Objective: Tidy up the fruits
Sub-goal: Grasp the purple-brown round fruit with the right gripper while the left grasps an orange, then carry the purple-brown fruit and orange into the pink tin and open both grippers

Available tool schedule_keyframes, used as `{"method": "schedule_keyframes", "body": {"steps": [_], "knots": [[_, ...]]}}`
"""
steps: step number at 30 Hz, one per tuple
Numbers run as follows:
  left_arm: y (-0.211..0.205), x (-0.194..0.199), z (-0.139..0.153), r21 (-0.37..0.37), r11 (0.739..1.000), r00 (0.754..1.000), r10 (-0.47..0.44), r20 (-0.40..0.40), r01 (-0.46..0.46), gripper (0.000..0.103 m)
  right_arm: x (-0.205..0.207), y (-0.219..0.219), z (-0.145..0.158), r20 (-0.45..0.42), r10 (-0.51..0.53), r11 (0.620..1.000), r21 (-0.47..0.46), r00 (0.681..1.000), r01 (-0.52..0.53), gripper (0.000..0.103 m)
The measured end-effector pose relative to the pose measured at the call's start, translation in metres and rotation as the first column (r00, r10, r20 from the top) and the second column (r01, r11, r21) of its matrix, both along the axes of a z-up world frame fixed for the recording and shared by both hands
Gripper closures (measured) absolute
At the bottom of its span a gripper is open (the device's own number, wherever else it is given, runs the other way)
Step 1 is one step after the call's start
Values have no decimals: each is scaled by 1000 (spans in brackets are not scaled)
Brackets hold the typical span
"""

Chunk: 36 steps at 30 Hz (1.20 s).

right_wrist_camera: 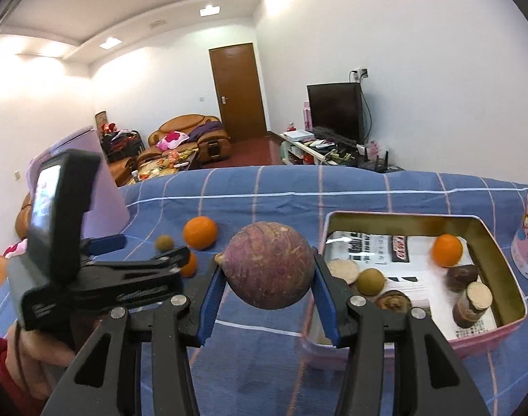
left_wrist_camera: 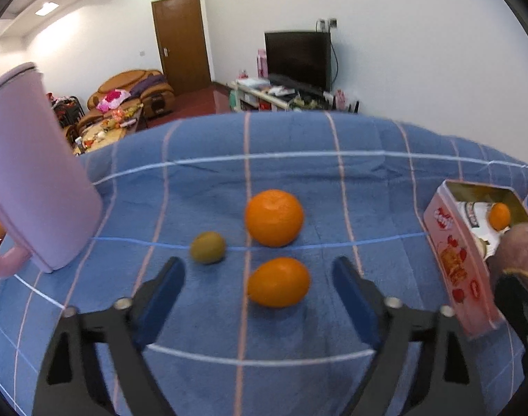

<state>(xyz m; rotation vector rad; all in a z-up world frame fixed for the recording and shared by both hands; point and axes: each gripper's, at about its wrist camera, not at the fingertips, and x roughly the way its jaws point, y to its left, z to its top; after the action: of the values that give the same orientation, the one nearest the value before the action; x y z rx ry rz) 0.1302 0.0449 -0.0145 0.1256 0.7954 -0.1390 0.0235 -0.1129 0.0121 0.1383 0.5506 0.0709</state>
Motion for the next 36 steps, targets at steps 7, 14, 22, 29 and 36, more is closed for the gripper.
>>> {"method": "schedule_keyframes", "body": {"steps": [7, 14, 22, 29, 36], "knots": [[-8, 22, -22, 20, 1000, 995, 22, -97, -20, 43, 2, -2, -1, -12, 16, 1000, 24, 1000, -16, 52], [-2, 20, -18, -53, 999, 995, -1, -97, -4, 60, 5, 1, -11, -29, 24, 1000, 2, 999, -24, 52], [7, -17, -2, -34, 997, 997, 69, 38, -67, 60, 1, 5, -8, -1, 3, 999, -34, 1000, -3, 52], [12, -53, 3, -32, 993, 988, 116, 106, -113, 60, -11, 14, -5, 39, -1, 997, -81, 999, 4, 52], [9, -71, 3, -35, 993, 987, 118, 112, -115, 60, -25, 14, -3, 50, 3, 995, -96, 999, 2, 52]]}}
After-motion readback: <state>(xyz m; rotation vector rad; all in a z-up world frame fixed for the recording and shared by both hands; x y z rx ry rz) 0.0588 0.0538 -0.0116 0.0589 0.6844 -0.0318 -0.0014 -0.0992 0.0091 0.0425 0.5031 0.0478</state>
